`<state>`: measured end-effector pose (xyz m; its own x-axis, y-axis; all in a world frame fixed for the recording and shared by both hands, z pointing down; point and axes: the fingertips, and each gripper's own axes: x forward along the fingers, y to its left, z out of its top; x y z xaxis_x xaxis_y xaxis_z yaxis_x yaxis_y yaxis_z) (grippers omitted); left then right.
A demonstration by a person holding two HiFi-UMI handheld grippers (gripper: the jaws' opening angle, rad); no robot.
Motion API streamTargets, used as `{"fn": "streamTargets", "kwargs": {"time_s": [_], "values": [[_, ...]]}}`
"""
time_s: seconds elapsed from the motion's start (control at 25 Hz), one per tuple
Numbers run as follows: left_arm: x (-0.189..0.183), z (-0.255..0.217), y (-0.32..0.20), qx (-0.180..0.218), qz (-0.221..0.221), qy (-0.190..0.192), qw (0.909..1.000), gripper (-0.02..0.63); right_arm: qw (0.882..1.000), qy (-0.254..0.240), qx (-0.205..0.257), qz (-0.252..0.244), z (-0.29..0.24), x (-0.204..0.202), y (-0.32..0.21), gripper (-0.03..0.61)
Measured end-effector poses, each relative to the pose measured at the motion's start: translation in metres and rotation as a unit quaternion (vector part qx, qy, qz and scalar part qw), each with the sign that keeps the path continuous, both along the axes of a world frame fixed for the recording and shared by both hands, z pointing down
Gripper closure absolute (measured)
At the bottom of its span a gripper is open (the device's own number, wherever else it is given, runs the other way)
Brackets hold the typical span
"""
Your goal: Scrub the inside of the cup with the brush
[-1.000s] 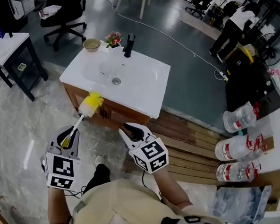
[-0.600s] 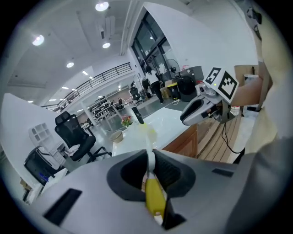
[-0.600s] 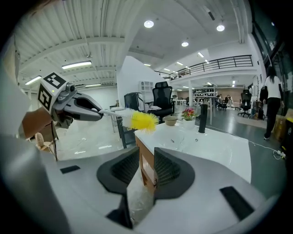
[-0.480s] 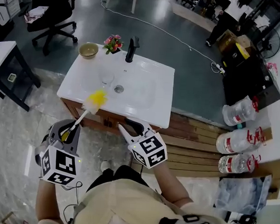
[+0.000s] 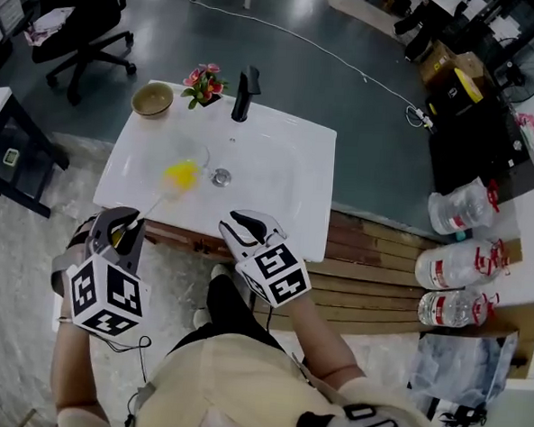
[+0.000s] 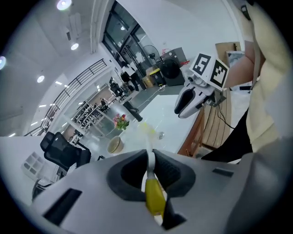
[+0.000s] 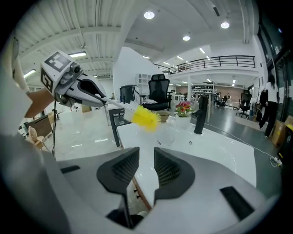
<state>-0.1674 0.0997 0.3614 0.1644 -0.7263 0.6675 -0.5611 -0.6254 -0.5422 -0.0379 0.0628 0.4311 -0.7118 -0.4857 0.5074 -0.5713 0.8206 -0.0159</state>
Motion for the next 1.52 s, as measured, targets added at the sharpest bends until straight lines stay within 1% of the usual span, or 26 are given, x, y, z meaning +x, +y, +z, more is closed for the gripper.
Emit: {"fn": "streamTargets", "kwargs": {"time_s": [0.28, 0.56, 0.76, 0.88, 1.08, 1.28, 1.44, 1.52], "values": [[-0.001, 0.005, -0.068, -0.050, 0.015, -0.045, 0.9976, 0.569, 0.999, 0.031, -0.004, -0.034, 0.019, -0.011, -0.072, 0.486], [0.004, 0.021, -0.107, -0.114, 0.036, -0.094, 0.9884, 0.569, 0.996, 0.061, -0.030, -0.066, 0.050, -0.018, -0.115, 0.486], [0.009, 0.033, -0.122, -0.154, 0.051, -0.126, 0.9788, 0.569, 0.991, 0.089, -0.033, -0.092, 0.078, -0.025, -0.130, 0.486], [0.013, 0.039, -0.129, -0.173, 0.057, -0.138, 0.9736, 0.569, 0.989, 0.104, -0.033, -0.098, 0.092, -0.027, -0.138, 0.486], [0.014, 0.042, -0.140, -0.197, 0.073, -0.172, 0.9623, 0.569, 0.987, 0.118, -0.027, -0.106, 0.110, -0.035, -0.148, 0.486], [0.016, 0.046, -0.149, -0.220, 0.099, -0.178, 0.9538, 0.569, 0.984, 0.138, -0.022, -0.108, 0.125, -0.044, -0.152, 0.486], [0.008, 0.055, -0.159, -0.237, 0.115, -0.196, 0.9446, 0.569, 0.983, 0.148, -0.021, -0.103, 0.133, -0.050, -0.157, 0.486], [0.007, 0.058, -0.163, -0.249, 0.126, -0.198, 0.9396, 0.569, 0.984, 0.147, -0.021, -0.102, 0.134, -0.053, -0.160, 0.494]]}}
